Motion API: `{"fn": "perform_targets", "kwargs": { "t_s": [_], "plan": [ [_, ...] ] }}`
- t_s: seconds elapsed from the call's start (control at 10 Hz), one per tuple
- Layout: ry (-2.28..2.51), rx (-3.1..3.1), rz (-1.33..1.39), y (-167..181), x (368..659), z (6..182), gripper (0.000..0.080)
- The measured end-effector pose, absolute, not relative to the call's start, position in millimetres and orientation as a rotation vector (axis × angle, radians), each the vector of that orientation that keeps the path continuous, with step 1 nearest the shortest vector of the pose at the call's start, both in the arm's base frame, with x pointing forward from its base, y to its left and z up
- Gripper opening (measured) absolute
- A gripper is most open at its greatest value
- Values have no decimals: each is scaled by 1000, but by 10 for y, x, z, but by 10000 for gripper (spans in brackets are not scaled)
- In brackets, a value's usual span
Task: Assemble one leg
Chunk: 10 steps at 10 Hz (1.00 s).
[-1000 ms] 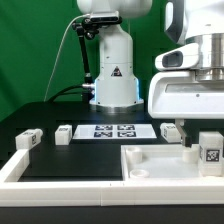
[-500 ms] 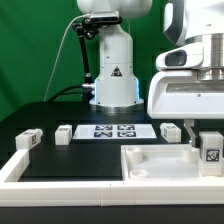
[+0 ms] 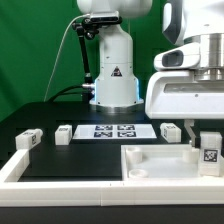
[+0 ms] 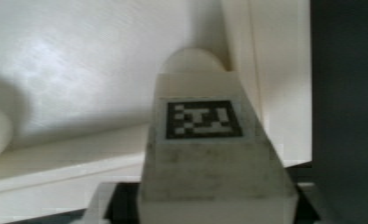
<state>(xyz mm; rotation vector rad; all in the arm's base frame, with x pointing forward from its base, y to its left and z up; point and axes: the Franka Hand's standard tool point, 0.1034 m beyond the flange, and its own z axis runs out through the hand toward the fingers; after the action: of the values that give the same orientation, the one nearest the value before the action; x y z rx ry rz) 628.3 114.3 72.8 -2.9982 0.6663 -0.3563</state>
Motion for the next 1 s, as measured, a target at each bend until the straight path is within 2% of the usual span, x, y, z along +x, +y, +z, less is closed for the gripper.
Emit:
{"fn": "perform_targets", "kwargs": {
  "t_s": [0.5, 1.0],
  "plan": [
    [1534, -2554, -344, 1087, 6212, 715, 295],
    [1950, -2213, -268, 1104, 6169, 718, 298]
  ]
}}
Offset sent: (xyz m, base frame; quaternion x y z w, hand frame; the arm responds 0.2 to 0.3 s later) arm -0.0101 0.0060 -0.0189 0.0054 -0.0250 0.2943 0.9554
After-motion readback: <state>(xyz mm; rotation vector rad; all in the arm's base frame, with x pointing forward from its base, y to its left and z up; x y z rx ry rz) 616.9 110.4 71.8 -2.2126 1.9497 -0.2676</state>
